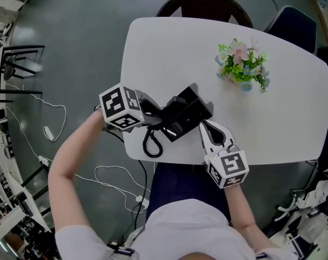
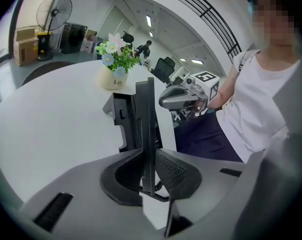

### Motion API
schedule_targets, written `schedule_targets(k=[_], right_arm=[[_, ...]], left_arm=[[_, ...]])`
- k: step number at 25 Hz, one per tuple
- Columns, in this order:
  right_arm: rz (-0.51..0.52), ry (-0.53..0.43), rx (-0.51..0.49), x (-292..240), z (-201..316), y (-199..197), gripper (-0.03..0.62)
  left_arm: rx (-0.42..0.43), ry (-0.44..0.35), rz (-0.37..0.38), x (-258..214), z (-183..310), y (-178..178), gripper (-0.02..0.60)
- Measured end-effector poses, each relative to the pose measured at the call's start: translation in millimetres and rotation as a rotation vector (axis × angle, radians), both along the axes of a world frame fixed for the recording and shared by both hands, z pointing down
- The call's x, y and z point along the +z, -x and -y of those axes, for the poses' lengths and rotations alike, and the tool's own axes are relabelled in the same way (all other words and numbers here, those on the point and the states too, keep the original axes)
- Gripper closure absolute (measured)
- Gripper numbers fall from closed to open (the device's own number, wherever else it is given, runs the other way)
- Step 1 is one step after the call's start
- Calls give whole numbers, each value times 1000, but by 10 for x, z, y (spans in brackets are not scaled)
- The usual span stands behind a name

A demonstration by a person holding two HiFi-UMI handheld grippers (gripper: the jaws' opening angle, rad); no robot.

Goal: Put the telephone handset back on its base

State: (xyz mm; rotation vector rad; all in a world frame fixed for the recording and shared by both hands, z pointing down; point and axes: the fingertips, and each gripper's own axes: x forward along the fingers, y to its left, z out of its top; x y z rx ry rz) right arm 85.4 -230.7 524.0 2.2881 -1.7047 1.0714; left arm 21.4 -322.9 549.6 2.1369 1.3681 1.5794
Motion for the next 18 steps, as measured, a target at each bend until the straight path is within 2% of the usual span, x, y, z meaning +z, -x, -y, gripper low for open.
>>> schedule_targets(k=[10, 18], right_arm=[[-5, 7, 62, 1, -22, 74, 557], [-3, 26, 112, 2, -139, 48, 557]], left_arm=[[211, 97, 150, 135, -39, -24, 503], [243, 229, 221, 194, -34, -116, 503]])
